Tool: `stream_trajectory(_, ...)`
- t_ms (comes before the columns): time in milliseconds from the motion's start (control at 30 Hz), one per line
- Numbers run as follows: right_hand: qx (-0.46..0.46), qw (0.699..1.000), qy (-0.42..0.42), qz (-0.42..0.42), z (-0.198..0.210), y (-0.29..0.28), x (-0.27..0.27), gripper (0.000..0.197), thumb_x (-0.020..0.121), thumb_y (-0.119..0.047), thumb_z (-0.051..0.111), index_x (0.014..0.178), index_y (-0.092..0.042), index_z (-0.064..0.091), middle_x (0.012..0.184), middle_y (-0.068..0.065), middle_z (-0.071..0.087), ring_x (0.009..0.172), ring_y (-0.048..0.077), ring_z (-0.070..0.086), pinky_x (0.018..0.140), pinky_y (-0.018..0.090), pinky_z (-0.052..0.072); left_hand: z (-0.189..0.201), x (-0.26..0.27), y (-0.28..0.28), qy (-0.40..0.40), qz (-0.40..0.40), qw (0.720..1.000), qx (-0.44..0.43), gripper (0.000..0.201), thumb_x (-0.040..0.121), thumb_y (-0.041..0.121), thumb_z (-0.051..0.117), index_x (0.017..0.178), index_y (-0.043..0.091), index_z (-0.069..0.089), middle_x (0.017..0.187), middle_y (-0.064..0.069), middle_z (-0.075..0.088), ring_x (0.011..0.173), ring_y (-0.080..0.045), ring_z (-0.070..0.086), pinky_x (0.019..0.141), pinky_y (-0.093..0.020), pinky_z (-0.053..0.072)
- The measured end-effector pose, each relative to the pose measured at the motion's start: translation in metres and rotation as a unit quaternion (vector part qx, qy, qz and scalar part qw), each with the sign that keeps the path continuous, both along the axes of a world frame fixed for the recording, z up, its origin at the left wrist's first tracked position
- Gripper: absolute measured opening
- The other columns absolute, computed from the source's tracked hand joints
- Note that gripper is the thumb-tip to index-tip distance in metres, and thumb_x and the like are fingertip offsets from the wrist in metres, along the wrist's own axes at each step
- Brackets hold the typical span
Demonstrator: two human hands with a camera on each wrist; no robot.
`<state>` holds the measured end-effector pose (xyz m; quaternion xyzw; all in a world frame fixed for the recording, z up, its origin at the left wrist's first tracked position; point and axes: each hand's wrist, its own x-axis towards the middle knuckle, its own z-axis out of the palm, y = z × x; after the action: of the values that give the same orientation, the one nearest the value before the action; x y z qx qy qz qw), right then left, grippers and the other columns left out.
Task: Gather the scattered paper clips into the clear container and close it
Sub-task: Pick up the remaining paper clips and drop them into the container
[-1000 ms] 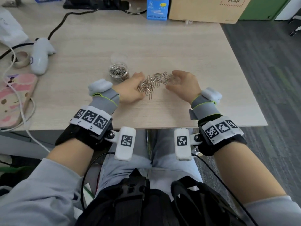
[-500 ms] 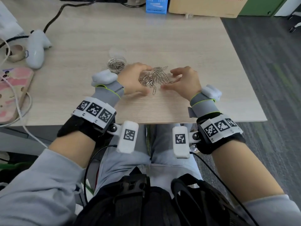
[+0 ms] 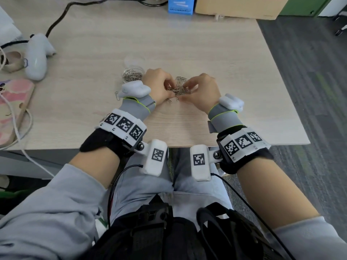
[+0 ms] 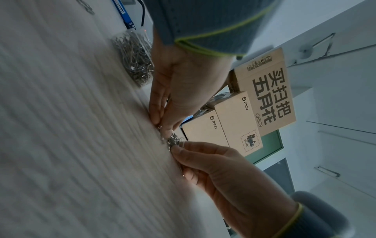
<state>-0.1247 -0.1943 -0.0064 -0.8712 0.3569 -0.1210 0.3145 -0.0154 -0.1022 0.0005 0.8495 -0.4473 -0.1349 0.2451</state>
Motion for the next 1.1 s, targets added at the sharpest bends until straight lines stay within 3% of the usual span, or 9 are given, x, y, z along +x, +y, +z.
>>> stream_trajectory(100,0.016,1.0,-0.013,-0.003,0.0,-0.002,0.003,0.022,0.069,-0.016,0.073,0.091,-0.011,0.072,0.077,-0.001,0.057,0.075,0.016,0.055,0.08,0.032,0.052,0.001,0.004,0.0,0.001,0.008,1.0,0.0,0.023,0.07,0.02,0.074,0.092,0.017,0.071,0.092,-0.01,0.071,0.085,-0.024,0.063,0.075,-0.026,0.044)
stream_trajectory(333,0.008,1.0,-0.009,0.001,0.003,-0.006,0.015,0.014,0.072,-0.011,0.067,0.084,-0.007,0.074,0.082,0.01,0.072,0.073,0.015,0.057,0.077,0.029,0.052,0.008,0.015,0.003,0.005,0.022,0.999,-0.04,0.014,0.073,0.012,0.068,0.086,0.013,0.074,0.088,-0.01,0.074,0.075,-0.016,0.06,0.071,-0.021,0.043)
stream_trajectory(433,0.013,1.0,-0.007,-0.004,0.005,-0.006,0.017,0.012,0.073,-0.01,0.065,0.079,-0.007,0.074,0.082,0.014,0.073,0.074,0.022,0.063,0.072,0.03,0.053,0.014,0.021,0.006,0.032,0.025,0.996,-0.078,0.013,0.072,0.011,0.069,0.084,0.011,0.075,0.084,-0.013,0.074,0.06,-0.006,0.056,0.063,-0.019,0.042)
stream_trajectory(567,0.059,0.998,-0.023,-0.008,0.007,-0.005,0.024,0.006,0.073,-0.007,0.066,0.074,-0.005,0.072,0.077,0.019,0.072,0.078,0.032,0.069,0.075,0.037,0.057,0.024,0.038,0.015,0.089,0.062,0.981,-0.163,0.013,0.07,0.011,0.069,0.082,0.01,0.074,0.074,-0.013,0.072,0.044,0.008,0.054,0.069,-0.027,0.054)
stream_trajectory(700,0.121,0.991,-0.058,-0.01,0.011,-0.001,0.032,0.017,0.072,-0.003,0.064,0.058,-0.014,0.064,0.058,0.009,0.063,0.061,0.027,0.067,0.065,0.033,0.055,0.029,0.061,0.031,0.083,0.11,0.967,-0.213,0.013,0.07,0.011,0.069,0.082,0.011,0.074,0.073,-0.003,0.068,0.046,0.012,0.055,0.067,-0.021,0.052)
stream_trajectory(800,0.16,0.983,-0.091,-0.006,0.018,0.005,0.044,0.021,0.073,-0.005,0.066,0.057,-0.019,0.063,0.056,0.005,0.061,0.055,0.021,0.062,0.064,0.032,0.052,0.024,0.076,0.044,0.069,0.13,0.969,-0.2,0.015,0.07,0.013,0.071,0.085,0.012,0.075,0.076,-0.001,0.068,0.049,0.016,0.054,0.068,-0.013,0.049)
stream_trajectory(967,0.216,0.964,-0.151,0.04,0.033,0.02,0.068,0.015,0.075,0.0,0.069,0.064,-0.008,0.065,0.056,0.004,0.057,0.043,0.006,0.057,0.058,0.02,0.055,0.018,0.083,0.054,0.061,0.099,0.982,-0.15,0.016,0.069,0.013,0.073,0.084,0.014,0.074,0.077,-0.001,0.068,0.053,0.019,0.052,0.065,-0.002,0.042)
stream_trajectory(1100,0.201,0.967,-0.142,0.064,0.039,0.028,0.086,0.015,0.074,0.0,0.069,0.063,-0.011,0.066,0.056,0.005,0.06,0.045,0.009,0.059,0.067,0.033,0.06,0.022,0.083,0.06,0.111,0.074,0.979,-0.157,0.021,0.068,0.007,0.074,0.088,0.014,0.072,0.082,-0.002,0.069,0.059,0.015,0.059,0.071,-0.005,0.049)
